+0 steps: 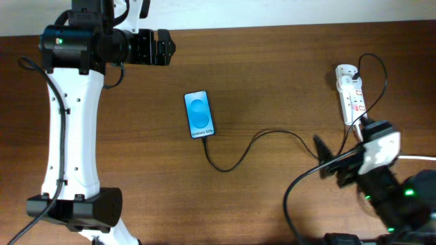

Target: Plug charger to phone and switch on socket

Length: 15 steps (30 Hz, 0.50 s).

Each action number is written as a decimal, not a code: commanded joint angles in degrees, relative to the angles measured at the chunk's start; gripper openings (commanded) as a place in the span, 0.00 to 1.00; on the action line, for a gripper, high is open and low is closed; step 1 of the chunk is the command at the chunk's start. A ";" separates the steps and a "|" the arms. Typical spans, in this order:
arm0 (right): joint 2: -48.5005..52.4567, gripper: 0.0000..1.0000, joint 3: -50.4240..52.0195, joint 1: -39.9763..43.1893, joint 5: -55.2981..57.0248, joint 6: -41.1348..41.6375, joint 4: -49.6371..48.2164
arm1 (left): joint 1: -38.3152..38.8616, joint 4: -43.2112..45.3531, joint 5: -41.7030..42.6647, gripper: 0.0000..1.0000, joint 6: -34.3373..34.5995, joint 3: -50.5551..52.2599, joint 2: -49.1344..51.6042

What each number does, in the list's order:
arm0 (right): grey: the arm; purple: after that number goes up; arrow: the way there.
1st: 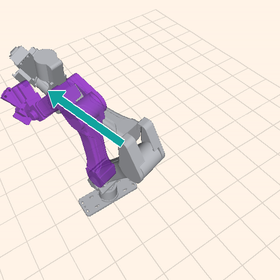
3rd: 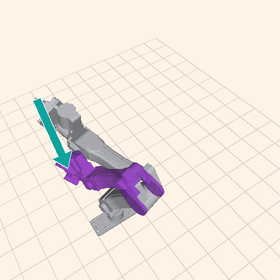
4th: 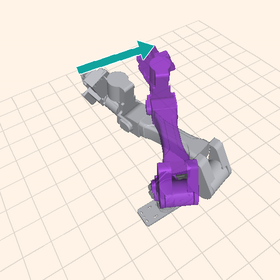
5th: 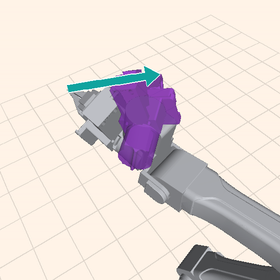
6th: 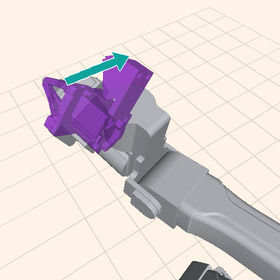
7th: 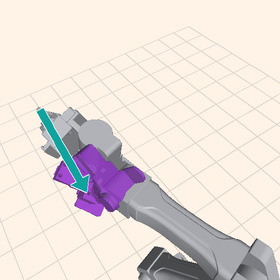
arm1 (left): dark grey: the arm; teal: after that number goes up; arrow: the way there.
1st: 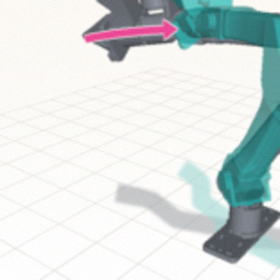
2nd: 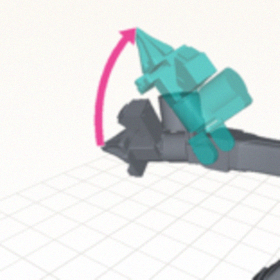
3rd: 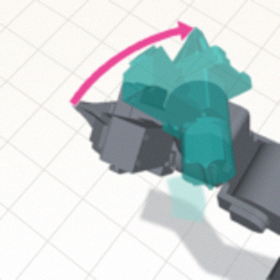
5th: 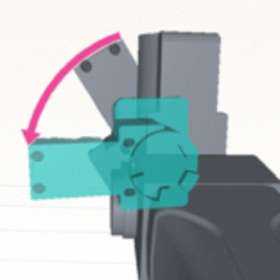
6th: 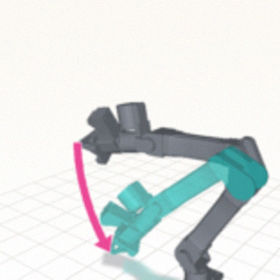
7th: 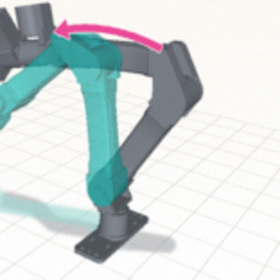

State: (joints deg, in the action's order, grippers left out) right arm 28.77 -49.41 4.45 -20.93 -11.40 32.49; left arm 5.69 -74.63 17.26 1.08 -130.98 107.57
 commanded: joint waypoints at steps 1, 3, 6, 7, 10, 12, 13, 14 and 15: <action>-6.75 0.98 15.17 -3.04 7.15 -0.59 -11.58 | -0.13 -0.11 -0.15 0.99 -0.31 -0.22 -0.81; -11.65 0.98 23.89 -4.74 8.83 -0.55 -17.55 | -0.13 -0.11 -0.15 0.99 -0.28 -0.22 -0.81; -20.52 0.98 34.47 -5.99 9.62 -0.15 -23.26 | -0.13 -0.11 -0.15 0.99 -0.31 -0.22 -0.81; -21.68 0.98 35.67 -5.99 9.68 -0.15 -23.98 | -0.13 -0.11 -0.15 0.99 -0.28 -0.22 -0.81; -26.23 0.98 41.07 -5.99 10.82 -0.15 -27.08 | -0.13 -0.11 -0.15 0.99 -0.28 -0.22 -0.81; -27.80 0.98 43.67 -5.99 11.76 -0.15 -28.98 | -0.13 -0.11 -0.15 0.99 -0.28 -0.22 -0.81; -28.63 0.98 45.22 -6.01 12.04 -0.15 -30.21 | -0.13 -0.11 -0.15 0.99 -0.28 -0.22 -0.81; -28.59 0.98 46.56 -6.01 12.15 -0.13 -31.93 | -0.13 -0.11 -0.15 0.99 -0.31 -0.22 -0.81; -28.59 0.98 47.93 -5.99 12.15 -0.13 -33.42 | -0.13 -0.11 -0.15 0.99 -0.31 -0.22 -0.81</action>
State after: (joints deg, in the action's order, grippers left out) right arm 0.95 -4.34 -0.97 -10.11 -11.99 1.32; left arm 5.69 -74.65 17.28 1.08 -130.98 107.57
